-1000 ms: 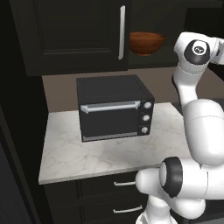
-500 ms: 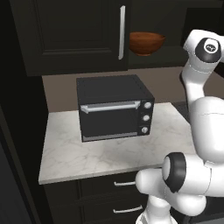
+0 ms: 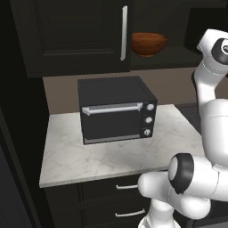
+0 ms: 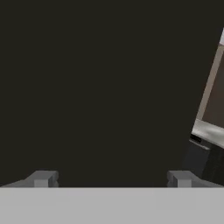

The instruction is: Move the bowls from the cabinet to the plates on the dining table.

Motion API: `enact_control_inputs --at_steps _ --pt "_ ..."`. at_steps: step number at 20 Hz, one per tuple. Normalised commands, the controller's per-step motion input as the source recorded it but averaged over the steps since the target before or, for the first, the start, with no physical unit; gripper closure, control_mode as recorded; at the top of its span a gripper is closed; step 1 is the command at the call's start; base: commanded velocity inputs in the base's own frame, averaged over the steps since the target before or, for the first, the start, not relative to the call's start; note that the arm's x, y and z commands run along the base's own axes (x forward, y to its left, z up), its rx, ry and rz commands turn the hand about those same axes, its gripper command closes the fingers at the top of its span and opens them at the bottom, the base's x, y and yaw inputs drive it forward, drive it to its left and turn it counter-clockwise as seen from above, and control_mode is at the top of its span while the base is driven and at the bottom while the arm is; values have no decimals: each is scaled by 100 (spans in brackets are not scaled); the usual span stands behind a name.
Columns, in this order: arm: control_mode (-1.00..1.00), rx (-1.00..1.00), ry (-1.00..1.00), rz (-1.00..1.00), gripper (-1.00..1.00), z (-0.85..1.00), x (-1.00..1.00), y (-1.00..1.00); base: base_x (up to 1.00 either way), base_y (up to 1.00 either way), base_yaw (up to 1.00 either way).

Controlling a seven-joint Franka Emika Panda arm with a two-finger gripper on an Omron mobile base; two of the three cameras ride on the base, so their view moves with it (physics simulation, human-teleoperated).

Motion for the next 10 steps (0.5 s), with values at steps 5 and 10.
enact_control_inputs --at_steps 5,10 --pt "-100 1 0 9 -100 -5 -2 -18 0 0 0" --pt "-100 0 -1 13 -100 -8 0 -4 0 0 0"
